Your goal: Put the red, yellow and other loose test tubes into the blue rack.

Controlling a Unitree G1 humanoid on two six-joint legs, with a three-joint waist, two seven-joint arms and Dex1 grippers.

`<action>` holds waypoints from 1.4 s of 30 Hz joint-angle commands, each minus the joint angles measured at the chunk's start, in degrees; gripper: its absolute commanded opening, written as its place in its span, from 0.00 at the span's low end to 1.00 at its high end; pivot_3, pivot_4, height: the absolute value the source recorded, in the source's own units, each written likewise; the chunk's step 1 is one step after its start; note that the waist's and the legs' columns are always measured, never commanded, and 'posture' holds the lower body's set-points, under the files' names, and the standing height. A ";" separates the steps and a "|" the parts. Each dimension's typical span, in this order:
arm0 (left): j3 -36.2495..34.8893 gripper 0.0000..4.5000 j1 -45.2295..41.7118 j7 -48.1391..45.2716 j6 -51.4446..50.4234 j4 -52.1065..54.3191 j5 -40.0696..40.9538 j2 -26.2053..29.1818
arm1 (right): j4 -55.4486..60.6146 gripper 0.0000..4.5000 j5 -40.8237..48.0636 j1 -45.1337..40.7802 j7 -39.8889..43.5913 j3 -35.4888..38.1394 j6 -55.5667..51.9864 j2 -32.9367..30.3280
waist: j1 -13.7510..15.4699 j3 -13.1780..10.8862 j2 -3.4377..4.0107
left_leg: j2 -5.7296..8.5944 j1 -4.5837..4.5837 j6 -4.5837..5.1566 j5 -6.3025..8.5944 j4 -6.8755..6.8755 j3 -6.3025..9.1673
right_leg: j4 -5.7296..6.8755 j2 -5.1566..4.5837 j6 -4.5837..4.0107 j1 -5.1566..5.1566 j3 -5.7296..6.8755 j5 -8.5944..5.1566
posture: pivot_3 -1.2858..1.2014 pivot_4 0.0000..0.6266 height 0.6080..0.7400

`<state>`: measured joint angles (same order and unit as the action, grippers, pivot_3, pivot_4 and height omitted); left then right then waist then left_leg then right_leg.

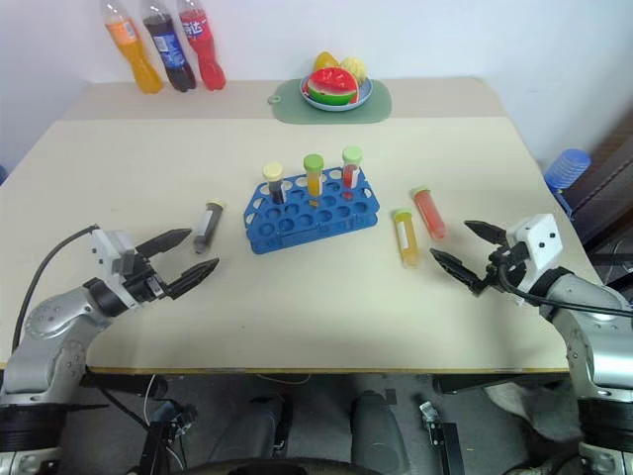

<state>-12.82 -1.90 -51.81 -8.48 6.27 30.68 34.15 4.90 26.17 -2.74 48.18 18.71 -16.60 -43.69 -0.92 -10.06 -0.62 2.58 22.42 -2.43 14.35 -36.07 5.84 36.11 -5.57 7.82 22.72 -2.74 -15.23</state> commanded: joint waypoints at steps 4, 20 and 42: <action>-1.63 0.99 -0.96 0.19 -1.09 2.52 1.17 0.96 | 2.14 1.00 0.66 -0.27 -0.83 1.60 -0.04 0.32 | 0.14 0.00 0.00 | 0.00 0.00 0.00 0.00 0.00 -0.09 | 0.00 0.00 0.00 0.00 0.00 0.00 | 0.52 0.24 1.00; 4.51 0.99 -2.70 -2.51 0.40 5.78 -1.95 0.38 | 1.76 1.00 0.68 -19.52 -8.95 -4.23 -16.56 -1.31 | -0.08 -0.04 0.08 | -0.01 0.00 0.00 0.00 -0.02 -0.12 | 0.00 0.00 -0.01 0.04 -0.06 0.01 | 0.52 0.24 1.00; 9.59 0.99 -1.63 -3.34 3.78 7.92 -5.57 -1.84 | -61.18 1.00 -21.26 -66.22 0.09 -28.61 -26.41 3.70 | -0.44 -0.07 0.11 | 0.03 0.23 0.11 0.06 0.07 -0.66 | 0.03 0.01 0.00 0.52 -0.23 0.02 | 0.52 0.24 1.00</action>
<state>-2.56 -4.22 -55.60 -5.60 11.86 25.03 32.29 -54.14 6.78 -66.55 46.83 -9.54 -45.20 -39.92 -1.36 -10.13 -0.51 2.61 22.65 -2.31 14.41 -35.99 5.18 36.13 -5.56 7.82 23.24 -2.97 -15.20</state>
